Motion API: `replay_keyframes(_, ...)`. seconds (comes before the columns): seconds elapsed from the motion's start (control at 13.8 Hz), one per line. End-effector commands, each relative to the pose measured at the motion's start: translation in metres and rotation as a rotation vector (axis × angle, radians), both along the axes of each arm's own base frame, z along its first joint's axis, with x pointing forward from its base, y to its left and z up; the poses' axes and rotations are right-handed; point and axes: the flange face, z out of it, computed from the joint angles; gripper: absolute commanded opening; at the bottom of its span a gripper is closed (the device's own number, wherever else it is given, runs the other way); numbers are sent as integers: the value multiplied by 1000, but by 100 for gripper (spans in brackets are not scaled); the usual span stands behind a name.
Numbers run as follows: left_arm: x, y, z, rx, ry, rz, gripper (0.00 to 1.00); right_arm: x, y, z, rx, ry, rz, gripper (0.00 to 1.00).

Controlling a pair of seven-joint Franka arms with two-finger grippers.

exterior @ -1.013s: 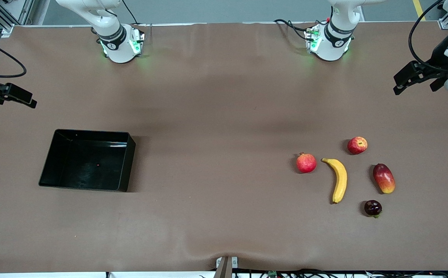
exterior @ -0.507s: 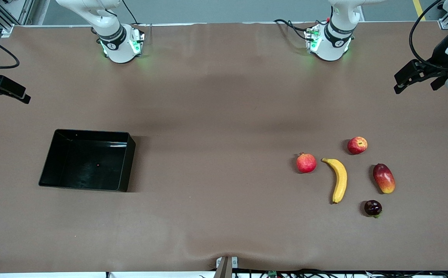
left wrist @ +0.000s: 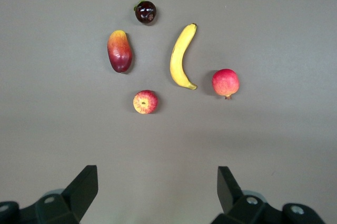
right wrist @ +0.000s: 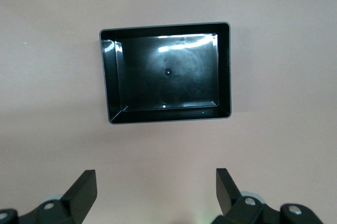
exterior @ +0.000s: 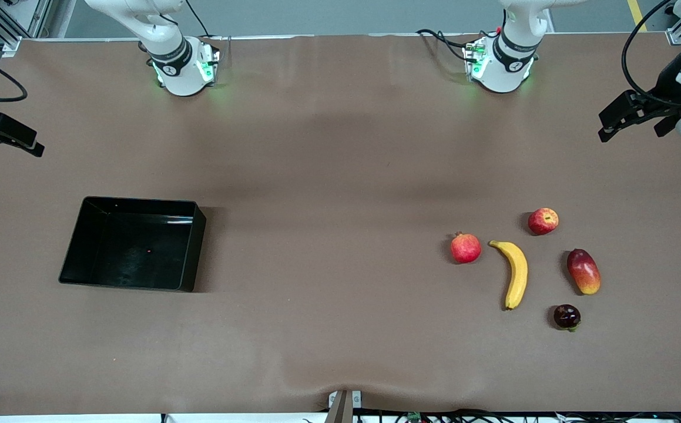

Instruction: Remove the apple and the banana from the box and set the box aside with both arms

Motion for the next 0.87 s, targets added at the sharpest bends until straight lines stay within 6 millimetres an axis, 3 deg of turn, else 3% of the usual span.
replay_keyframes(0.0, -4, -1, 6, -16, 8, -10, 100, -5, -6, 5, 0, -2, 6, 100)
replay_keyframes(0.36, -4, 0, 6, -15, 7, -7, 100, -3, -3, 5, -1, -5, 12, 100)
replay_keyframes(0.58, -4, -2, 5, -9, 8, -9, 100, -5, -18, 6, 0, -3, -11, 100)
replay_keyframes(0.8, -4, -4, 6, -8, 5, -11, 100, -5, -19, 2, 1, 4, 3, 100)
